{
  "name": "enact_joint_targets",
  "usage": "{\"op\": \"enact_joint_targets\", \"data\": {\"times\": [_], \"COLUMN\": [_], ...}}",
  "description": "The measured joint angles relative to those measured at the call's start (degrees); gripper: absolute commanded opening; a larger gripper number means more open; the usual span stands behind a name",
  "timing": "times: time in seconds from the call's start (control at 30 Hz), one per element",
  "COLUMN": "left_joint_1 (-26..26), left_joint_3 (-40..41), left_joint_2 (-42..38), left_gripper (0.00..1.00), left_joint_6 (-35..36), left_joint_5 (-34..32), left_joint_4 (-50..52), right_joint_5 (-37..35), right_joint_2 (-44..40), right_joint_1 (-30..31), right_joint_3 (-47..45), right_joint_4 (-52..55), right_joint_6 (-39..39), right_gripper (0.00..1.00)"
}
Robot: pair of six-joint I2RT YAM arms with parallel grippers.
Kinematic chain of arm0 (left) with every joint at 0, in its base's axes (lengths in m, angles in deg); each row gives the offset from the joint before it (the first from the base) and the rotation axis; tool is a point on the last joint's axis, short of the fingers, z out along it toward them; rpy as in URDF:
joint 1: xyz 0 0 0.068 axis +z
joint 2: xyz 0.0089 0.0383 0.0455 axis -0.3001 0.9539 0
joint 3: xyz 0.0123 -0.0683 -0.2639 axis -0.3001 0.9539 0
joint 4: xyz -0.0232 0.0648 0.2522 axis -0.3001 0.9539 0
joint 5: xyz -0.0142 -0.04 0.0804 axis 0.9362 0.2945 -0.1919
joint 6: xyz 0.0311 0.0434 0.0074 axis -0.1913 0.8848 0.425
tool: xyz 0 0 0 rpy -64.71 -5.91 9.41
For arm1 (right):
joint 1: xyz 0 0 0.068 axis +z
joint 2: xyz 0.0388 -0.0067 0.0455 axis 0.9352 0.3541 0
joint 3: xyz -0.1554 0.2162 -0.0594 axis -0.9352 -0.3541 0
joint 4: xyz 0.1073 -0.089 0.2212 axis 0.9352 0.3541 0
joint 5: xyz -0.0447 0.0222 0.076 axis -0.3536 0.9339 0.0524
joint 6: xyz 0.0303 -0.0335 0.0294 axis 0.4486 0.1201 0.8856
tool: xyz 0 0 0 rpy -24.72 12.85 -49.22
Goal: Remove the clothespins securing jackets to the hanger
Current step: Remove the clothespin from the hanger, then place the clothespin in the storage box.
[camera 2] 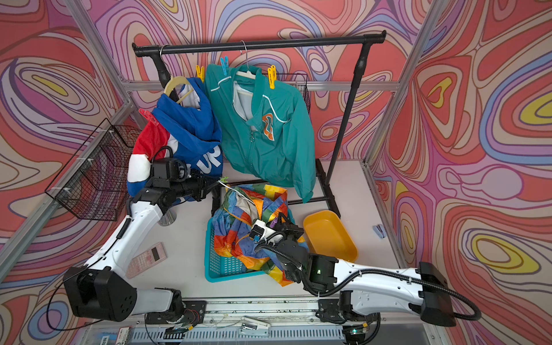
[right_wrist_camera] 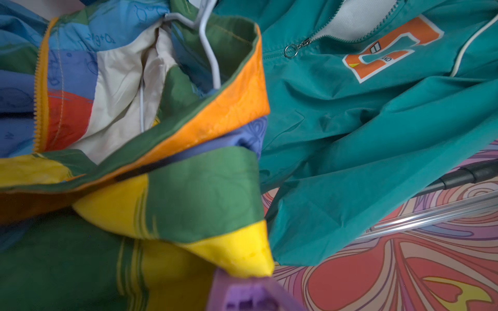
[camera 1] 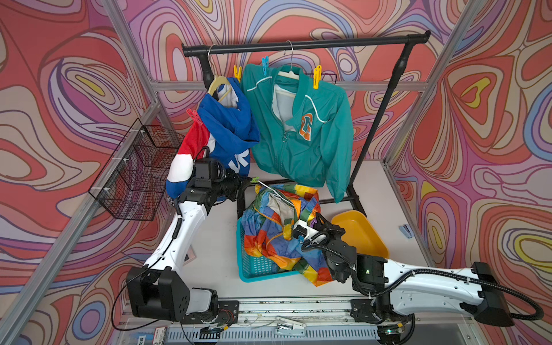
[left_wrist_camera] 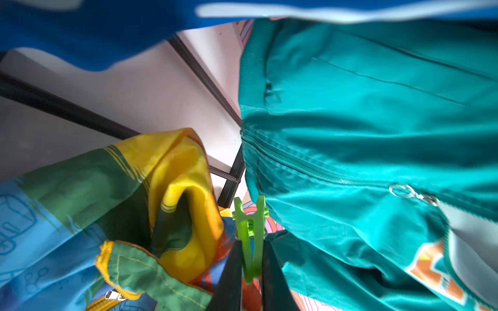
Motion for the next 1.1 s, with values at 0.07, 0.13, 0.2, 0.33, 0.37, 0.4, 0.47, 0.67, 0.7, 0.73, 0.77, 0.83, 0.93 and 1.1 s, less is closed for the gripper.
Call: {"op": "enact_joint_targets", "data": {"times": [0.07, 0.13, 0.2, 0.33, 0.37, 0.4, 0.47, 0.67, 0.7, 0.73, 0.77, 0.83, 0.93, 1.1], "left_joint_1": [-0.02, -0.02, -0.02, -0.02, -0.02, -0.04, -0.33, -4.68, -5.77, -6.99, -8.11, -10.32, -13.51, -23.19], "left_joint_3": [0.0, 0.0, 0.02, 0.11, 0.22, 0.44, 1.2, 2.93, 2.93, 2.93, 2.93, 3.08, 4.37, 5.97], "left_joint_2": [-1.42, -2.75, -4.17, -6.99, -7.8, -8.66, -10.32, -14.73, -15.47, -16.41, -17.33, -19.56, -23.85, -29.29], "left_gripper": [0.13, 0.13, 0.13, 0.13, 0.13, 0.13, 0.12, 0.12, 0.12, 0.12, 0.11, 0.1, 0.09, 0.07], "left_joint_6": [0.46, 1.33, 2.38, 4.7, 5.29, 6.01, 7.19, 11.63, 12.44, 13.51, 14.38, 16.11, 18.38, 22.08], "left_joint_5": [-0.15, -0.52, -1.33, -3.19, -3.69, -4.24, -5.14, -10.64, -11.85, -13.2, -14.51, -17.09, -21.18, -29.83], "left_joint_4": [0.37, 0.96, 1.9, 3.45, 3.87, 4.24, 4.96, 7.3, 7.65, 8.13, 8.66, 9.27, 9.62, 10.45], "right_joint_5": [1.46, 3.06, 4.63, 7.54, 8.44, 9.25, 10.84, 15.56, 16.44, 17.4, 18.64, 20.68, 23.5, 28.11], "right_joint_2": [0.0, 0.0, 0.0, 0.55, 0.85, 1.14, 1.68, 4.37, 4.85, 5.31, 5.84, 6.71, 8.55, 12.46], "right_joint_1": [-0.76, -1.9, -3.28, -6.29, -7.19, -7.98, -9.2, -11.06, -11.37, -11.76, -12.37, -13.62, -15.39, -17.81], "right_joint_3": [1.22, 2.67, 4.13, 6.64, 7.37, 7.96, 9.2, 14.8, 15.82, 16.81, 17.97, 20.11, 23.58, 28.61], "right_joint_4": [2.49, 5.29, 7.96, 12.28, 13.55, 14.62, 16.79, 22.21, 22.84, 23.41, 24.06, 25.29, 26.75, 28.44], "right_joint_6": [2.69, 5.46, 8.11, 12.46, 13.68, 14.82, 16.92, 22.23, 22.99, 23.71, 24.55, 25.99, 27.8, 29.88], "right_gripper": [0.0, 0.0, 0.0, 0.0, 0.0, 0.0, 0.0, 0.0, 0.0, 0.0, 0.0, 0.0, 0.0, 0.0]}}
